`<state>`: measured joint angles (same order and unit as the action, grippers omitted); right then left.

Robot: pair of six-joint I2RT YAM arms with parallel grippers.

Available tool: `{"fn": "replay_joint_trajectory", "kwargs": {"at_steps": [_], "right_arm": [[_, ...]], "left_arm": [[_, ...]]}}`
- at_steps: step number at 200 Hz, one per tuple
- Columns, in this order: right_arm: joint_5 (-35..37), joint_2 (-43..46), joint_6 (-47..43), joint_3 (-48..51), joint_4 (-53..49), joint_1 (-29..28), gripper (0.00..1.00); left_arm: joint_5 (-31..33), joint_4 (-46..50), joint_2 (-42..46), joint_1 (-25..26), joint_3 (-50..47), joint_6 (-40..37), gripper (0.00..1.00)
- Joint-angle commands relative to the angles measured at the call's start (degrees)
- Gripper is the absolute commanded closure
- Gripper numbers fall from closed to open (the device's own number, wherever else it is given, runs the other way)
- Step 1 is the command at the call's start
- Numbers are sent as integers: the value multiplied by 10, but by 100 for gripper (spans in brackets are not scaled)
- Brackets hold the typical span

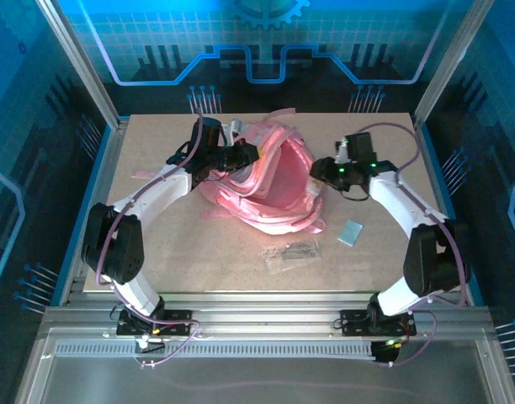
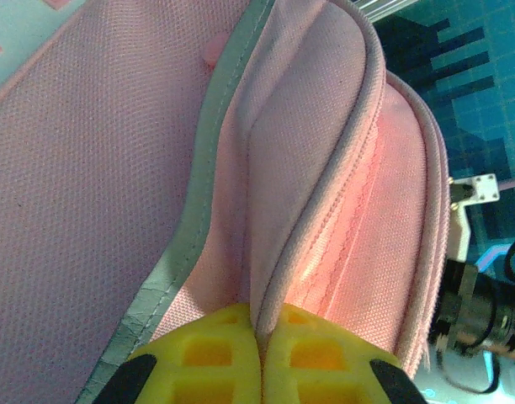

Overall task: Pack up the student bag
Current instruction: Place the loose stationery in the student bag.

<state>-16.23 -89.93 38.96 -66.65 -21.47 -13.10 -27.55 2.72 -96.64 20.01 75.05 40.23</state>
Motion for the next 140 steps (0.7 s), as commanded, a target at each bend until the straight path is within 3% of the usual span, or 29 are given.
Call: {"fn": "replay_joint_trajectory", "kwargs": {"at_steps": [1,39,59,74,97,140], "right_arm": [[-17,-52,57,-37,74,-49,52],[17,-164,87,-115,92,-103,51],[10,-211,88,-145,111,-116,45],[-4,-225,84,-155,120,-117,32],[26,-190,63,-147,82,-117,18],[152,-38,14,-65,-25,-121,13]], "left_arm": [[-19,-63,0,-9,16,23,100],[-25,-78,0,-8,15,40,100],[-26,-78,0,-8,14,42,100],[-21,-77,1,-8,7,39,100],[-12,-75,-2,-8,1,37,100],[-4,-108,-25,-6,-6,66,100]]}}
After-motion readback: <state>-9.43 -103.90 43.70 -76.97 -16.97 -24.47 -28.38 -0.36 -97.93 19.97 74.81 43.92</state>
